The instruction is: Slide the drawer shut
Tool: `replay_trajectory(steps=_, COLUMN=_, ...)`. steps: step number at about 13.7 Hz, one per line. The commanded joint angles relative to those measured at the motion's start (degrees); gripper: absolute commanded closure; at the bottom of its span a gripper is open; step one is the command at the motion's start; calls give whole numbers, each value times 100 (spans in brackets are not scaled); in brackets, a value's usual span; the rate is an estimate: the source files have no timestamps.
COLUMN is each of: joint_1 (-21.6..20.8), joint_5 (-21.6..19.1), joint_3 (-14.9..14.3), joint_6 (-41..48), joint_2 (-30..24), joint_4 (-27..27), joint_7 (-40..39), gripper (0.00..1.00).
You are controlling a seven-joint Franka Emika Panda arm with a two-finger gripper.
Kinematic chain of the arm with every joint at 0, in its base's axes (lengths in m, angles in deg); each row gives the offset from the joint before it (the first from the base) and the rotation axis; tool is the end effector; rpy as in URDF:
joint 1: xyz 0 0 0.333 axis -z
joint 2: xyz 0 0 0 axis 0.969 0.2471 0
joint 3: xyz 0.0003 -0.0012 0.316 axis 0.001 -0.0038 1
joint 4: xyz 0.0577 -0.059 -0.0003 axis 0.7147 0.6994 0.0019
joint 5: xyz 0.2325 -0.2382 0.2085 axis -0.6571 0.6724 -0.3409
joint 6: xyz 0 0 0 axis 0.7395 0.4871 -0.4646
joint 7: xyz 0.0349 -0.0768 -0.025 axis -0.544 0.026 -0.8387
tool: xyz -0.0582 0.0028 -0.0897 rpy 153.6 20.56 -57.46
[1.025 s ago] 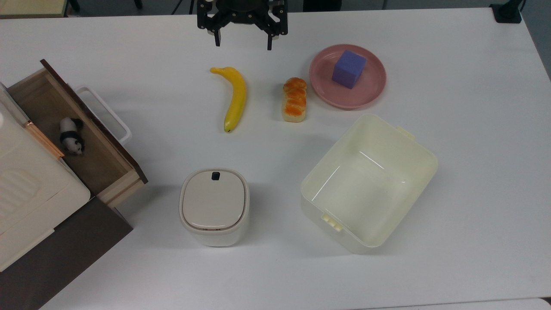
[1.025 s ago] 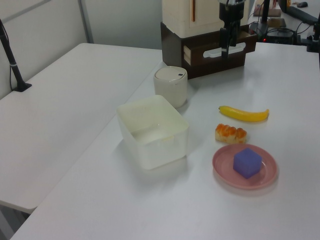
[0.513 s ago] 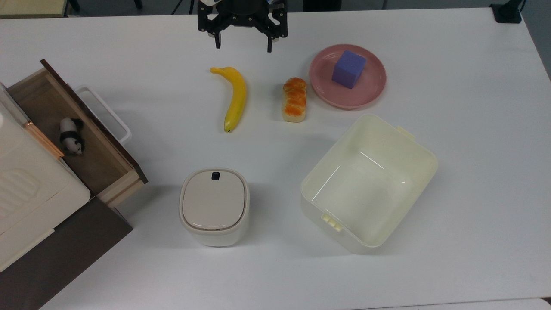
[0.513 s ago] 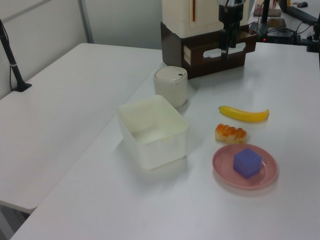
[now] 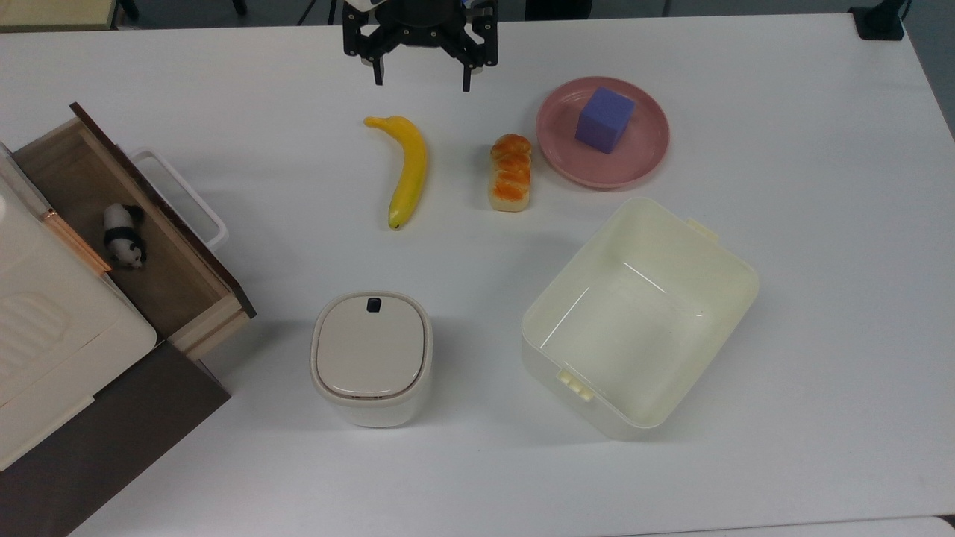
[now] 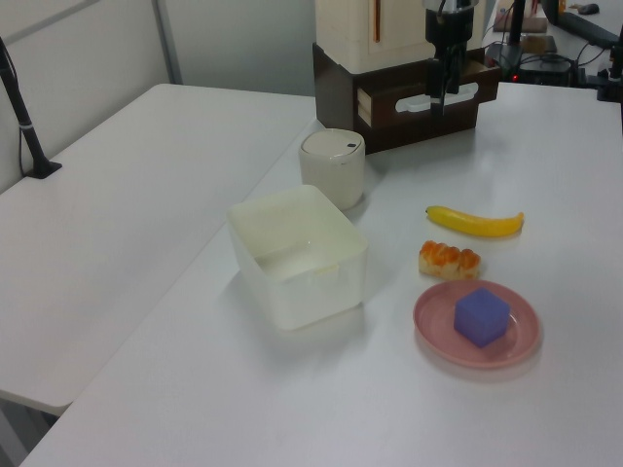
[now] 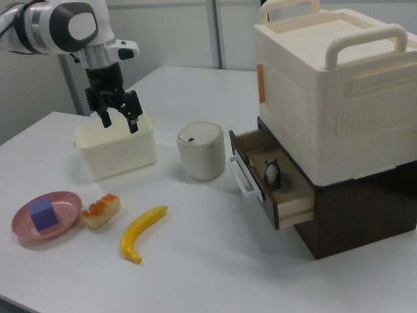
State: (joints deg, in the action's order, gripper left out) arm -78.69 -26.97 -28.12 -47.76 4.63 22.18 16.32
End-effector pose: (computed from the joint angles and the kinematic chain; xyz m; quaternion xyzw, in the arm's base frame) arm 0.5854 0.0452 0.5690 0.9995 -0.0206 -0.0020 0.0229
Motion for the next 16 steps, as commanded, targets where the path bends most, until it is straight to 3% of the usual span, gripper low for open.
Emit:
replay_trajectory(steps=1, joint_1=-16, joint_5=-145, joint_3=-55, joint_6=-107, joint_2=-55, joint_4=94, joint_7=-314, gripper=47)
replay_trajectory(steps=5, joint_1=1, joint_5=-154, joint_3=-55, joint_6=-107, joint_2=-55, joint_4=94, joint_7=-367, gripper=100)
replay_trajectory(steps=12, joint_1=10, joint_5=-145, joint_3=-55, joint_6=-125, joint_2=24, joint_4=85, joint_7=-297, gripper=100)
replay_trajectory(steps=16, joint_1=431, joint_5=-180, joint_3=-55, joint_6=-230, joint_2=191, joint_4=-55, joint_7=-209, gripper=100)
